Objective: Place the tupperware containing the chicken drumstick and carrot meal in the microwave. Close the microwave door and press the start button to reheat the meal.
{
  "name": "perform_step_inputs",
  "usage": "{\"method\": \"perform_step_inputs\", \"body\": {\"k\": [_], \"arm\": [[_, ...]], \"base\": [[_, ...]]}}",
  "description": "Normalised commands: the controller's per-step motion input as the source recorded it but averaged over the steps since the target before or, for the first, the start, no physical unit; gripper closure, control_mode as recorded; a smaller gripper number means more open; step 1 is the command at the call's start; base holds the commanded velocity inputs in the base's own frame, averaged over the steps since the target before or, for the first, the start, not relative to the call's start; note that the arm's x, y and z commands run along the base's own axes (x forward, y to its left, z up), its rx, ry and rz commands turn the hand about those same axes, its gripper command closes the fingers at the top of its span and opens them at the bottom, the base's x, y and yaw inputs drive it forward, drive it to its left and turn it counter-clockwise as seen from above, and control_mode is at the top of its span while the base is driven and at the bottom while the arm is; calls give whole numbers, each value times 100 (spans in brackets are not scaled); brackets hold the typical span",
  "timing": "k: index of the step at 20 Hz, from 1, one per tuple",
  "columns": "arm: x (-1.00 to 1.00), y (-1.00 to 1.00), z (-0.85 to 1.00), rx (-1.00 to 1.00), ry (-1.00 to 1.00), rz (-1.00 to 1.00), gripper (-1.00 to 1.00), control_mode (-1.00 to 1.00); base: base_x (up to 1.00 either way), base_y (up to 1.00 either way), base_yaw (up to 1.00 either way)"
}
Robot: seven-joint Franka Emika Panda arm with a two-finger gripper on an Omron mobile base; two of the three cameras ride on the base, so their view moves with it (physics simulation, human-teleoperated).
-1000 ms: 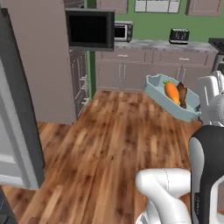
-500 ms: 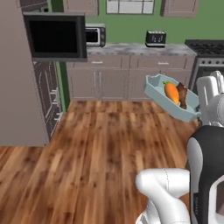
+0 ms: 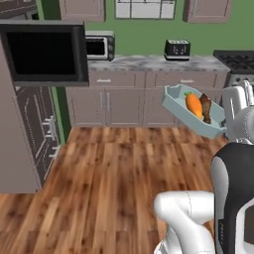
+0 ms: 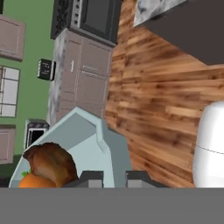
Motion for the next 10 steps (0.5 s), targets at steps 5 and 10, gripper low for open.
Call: {"method": "perform_step_inputs", "body": {"k": [5, 10], "arm": [[0, 0, 0, 0, 0, 0, 100, 100], [0, 0, 0, 0, 0, 0, 100, 100]], "base": [[100, -48, 0], [100, -44, 7]]}}
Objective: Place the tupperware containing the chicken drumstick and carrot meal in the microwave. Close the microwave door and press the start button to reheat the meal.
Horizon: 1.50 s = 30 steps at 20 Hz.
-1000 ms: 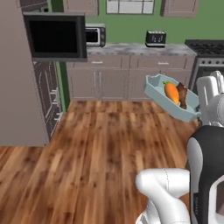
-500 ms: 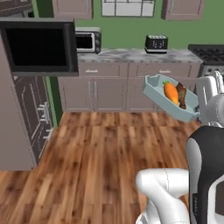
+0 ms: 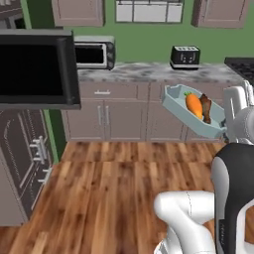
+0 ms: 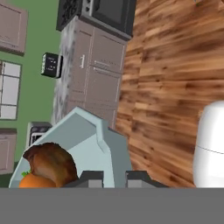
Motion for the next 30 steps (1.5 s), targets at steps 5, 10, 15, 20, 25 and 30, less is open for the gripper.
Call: {"method": "perform_step_inputs", "body": {"k": [5, 10, 15, 20, 25, 30], "arm": [[0, 0, 0, 0, 0, 0, 100, 100], [0, 0, 0, 0, 0, 0, 100, 100], [0, 0, 0, 0, 0, 0, 100, 100], [0, 0, 0, 0, 0, 0, 100, 100], [0, 0, 0, 0, 0, 0, 100, 100], [0, 0, 0, 0, 0, 0, 100, 100]], "base": [[100, -36, 14], [92, -47, 23], [75, -45, 39], [70, -41, 49], [57, -47, 50], [53, -48, 50]]}}
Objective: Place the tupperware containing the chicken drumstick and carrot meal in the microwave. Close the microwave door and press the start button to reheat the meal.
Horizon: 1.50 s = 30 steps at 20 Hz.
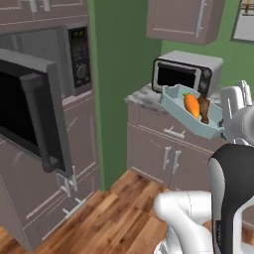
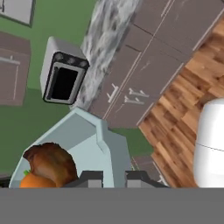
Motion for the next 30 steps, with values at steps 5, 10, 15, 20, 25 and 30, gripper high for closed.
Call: {"method": "perform_step_inputs", "body": {"k": [5, 10, 15, 20, 25, 30], "arm": [[0, 0, 0, 0, 0, 0, 100, 100], [0, 0, 0, 0, 0, 0, 100, 100], [0, 0, 0, 0, 0, 0, 100, 100], [0, 0, 0, 0, 0, 0, 100, 100], [0, 0, 0, 0, 0, 0, 100, 100], [0, 0, 0, 0, 0, 0, 100, 100]], "base": [[53, -50, 52], [46, -44, 54], [50, -35, 55], [54, -29, 52], [55, -27, 45], [49, -35, 35]]}}
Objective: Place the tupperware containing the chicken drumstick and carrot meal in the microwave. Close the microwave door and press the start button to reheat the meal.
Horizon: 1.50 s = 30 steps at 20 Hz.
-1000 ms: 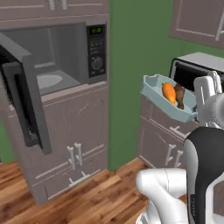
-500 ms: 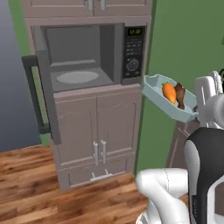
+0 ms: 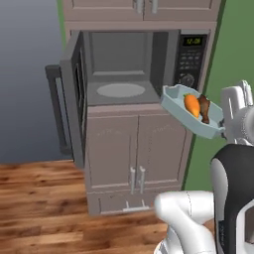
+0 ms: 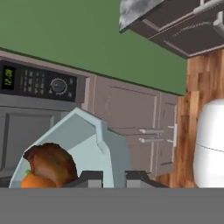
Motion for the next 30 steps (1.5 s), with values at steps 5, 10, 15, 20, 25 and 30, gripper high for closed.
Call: {"method": "perform_step_inputs", "body": {"k": [5, 10, 15, 20, 25, 30], "arm": [[0, 0, 0, 0, 0, 0, 100, 100], [0, 0, 0, 0, 0, 0, 100, 100], [0, 0, 0, 0, 0, 0, 100, 100], [0, 0, 0, 0, 0, 0, 100, 100], [0, 0, 0, 0, 0, 0, 100, 100], [0, 0, 0, 0, 0, 0, 100, 100]], "base": [[37, -30, 25], [17, -21, 16], [36, -11, 10], [45, -11, 8], [45, -8, 7], [35, -1, 9]]}}
